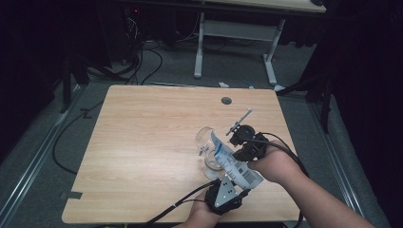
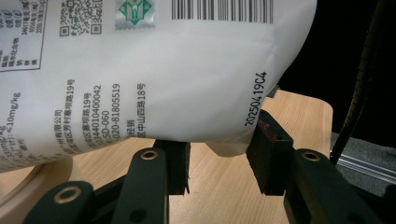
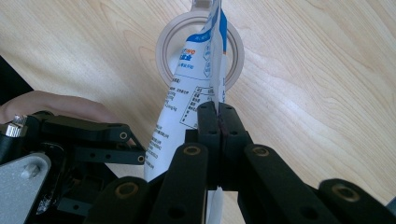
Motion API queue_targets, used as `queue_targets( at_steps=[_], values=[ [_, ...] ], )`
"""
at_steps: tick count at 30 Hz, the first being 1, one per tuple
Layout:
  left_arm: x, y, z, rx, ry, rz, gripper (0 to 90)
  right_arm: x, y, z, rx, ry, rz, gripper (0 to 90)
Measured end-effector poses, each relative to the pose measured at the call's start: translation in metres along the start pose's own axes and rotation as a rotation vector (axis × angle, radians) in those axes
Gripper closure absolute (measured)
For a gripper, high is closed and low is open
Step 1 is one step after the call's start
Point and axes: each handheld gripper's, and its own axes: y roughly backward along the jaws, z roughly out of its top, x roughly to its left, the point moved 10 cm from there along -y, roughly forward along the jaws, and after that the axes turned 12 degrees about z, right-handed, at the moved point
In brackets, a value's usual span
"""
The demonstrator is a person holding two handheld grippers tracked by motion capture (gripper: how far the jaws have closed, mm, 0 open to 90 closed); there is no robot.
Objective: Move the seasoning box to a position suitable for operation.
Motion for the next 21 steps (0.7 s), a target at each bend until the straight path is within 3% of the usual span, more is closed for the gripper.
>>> queue_targets(
  at_steps=[21],
  values=[
    [0.0006, 0.0000, 0.0013, -0.007, 0.004, -0.002, 62.5, 0.0011, 0.0001, 0.0022, 0.004, 0.007, 0.000, 90.0]
  ],
)
